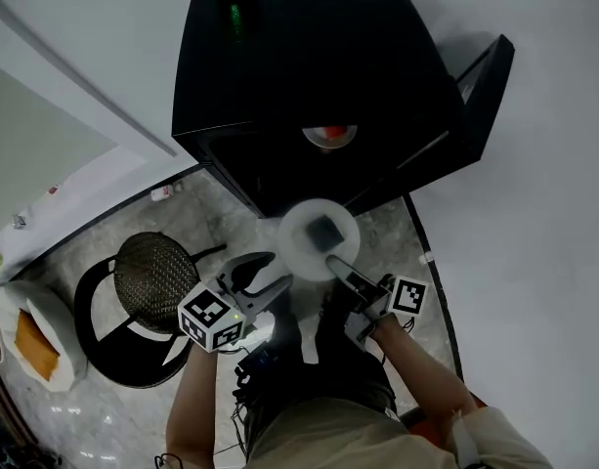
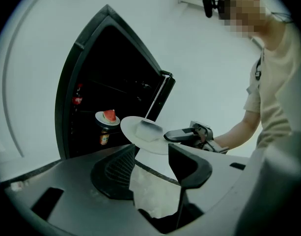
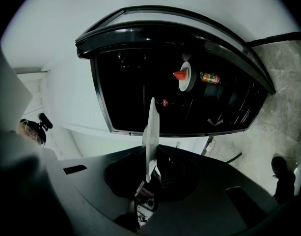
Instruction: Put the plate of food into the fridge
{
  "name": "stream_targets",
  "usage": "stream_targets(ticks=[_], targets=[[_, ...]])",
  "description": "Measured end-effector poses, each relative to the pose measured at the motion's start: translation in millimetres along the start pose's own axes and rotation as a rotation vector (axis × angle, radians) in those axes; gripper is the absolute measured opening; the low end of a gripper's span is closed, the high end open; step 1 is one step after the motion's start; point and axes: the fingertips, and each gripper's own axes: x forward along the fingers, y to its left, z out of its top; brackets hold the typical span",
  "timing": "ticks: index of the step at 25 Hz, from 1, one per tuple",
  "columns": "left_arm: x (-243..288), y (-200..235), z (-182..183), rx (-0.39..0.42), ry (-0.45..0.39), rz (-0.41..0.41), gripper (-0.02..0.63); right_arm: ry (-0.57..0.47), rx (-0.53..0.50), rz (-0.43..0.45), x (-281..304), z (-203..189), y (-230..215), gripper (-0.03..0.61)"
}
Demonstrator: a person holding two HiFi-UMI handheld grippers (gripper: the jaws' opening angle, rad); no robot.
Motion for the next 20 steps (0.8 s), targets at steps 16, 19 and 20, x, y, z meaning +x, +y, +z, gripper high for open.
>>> stream_targets(ticks=[16, 19, 20], targets=[[61.9, 19.6, -45.5, -0.341, -0.097, -0.204, 0.219, 0.056, -0.052, -0.015, 4.1, 0.1, -51.0, 0.046], [70.9, 23.9, -55.5, -0.374, -0.105, -0.208, 0.218, 0.068, -0.057, -0.019, 6.1, -1.3, -62.0, 0.046], [73.5, 25.4, -58.3, -0.386, -0.108, -0.208, 0.214, 0.071, -0.060, -0.018, 6.8, -1.1, -64.6, 0.046]])
